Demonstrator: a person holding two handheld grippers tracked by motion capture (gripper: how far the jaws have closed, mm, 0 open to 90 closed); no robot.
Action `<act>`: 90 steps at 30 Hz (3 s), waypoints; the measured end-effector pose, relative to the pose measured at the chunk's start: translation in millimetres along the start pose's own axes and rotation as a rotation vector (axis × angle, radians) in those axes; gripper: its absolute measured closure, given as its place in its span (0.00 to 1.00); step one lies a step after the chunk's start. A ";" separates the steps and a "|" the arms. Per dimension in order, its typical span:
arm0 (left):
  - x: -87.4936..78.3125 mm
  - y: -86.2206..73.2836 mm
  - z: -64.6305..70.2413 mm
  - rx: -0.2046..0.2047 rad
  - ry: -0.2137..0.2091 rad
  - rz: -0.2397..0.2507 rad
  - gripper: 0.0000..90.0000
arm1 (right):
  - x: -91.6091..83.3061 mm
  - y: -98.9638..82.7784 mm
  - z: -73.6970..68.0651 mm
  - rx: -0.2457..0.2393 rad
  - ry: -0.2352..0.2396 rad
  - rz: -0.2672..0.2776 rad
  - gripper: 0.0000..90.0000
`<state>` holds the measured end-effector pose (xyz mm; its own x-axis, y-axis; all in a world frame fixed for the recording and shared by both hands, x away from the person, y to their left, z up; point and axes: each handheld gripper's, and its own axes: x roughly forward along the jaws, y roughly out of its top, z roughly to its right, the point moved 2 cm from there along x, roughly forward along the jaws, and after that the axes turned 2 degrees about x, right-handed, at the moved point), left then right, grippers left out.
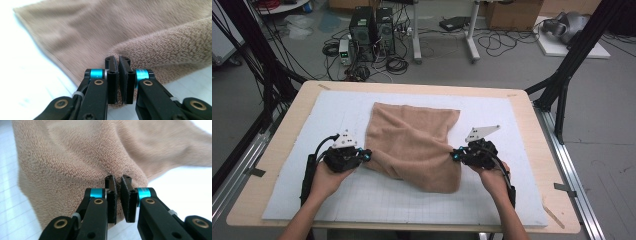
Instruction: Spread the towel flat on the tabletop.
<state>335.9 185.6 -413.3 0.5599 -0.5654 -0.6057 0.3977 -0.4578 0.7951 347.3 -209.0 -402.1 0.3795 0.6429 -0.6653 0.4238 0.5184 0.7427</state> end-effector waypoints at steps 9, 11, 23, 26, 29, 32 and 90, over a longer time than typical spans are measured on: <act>31.0 18.8 -27.7 -0.083 0.068 -0.007 0.95 | 16.0 13.9 35.5 0.087 -0.058 0.000 0.93; 41.9 18.0 -30.5 -0.093 0.071 -0.035 0.94 | 30.6 9.1 45.4 0.118 -0.055 -0.040 0.93; 32.0 19.4 -25.6 -0.083 0.037 -0.028 0.74 | 20.4 8.2 40.3 0.119 -0.043 -0.004 0.79; 22.4 19.5 -23.7 -0.064 0.030 -0.019 0.70 | 9.1 8.9 33.3 0.112 -0.063 0.016 0.71; 13.9 18.5 -21.9 -0.060 0.027 -0.011 0.68 | 4.0 9.0 30.4 0.104 -0.066 0.020 0.69; 6.3 17.0 -17.7 -0.040 0.012 -0.003 0.65 | -2.6 8.7 25.2 0.089 -0.062 0.027 0.68; 22.4 -28.6 49.1 0.139 -0.035 -0.102 0.90 | 36.8 -32.7 -61.1 -0.109 0.017 -0.106 0.85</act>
<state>301.4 152.3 -451.1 0.4954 -0.5331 -0.6859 0.3457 -0.6034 0.7187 297.2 -167.9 -446.2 0.3226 0.5906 -0.7397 0.3687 0.6413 0.6729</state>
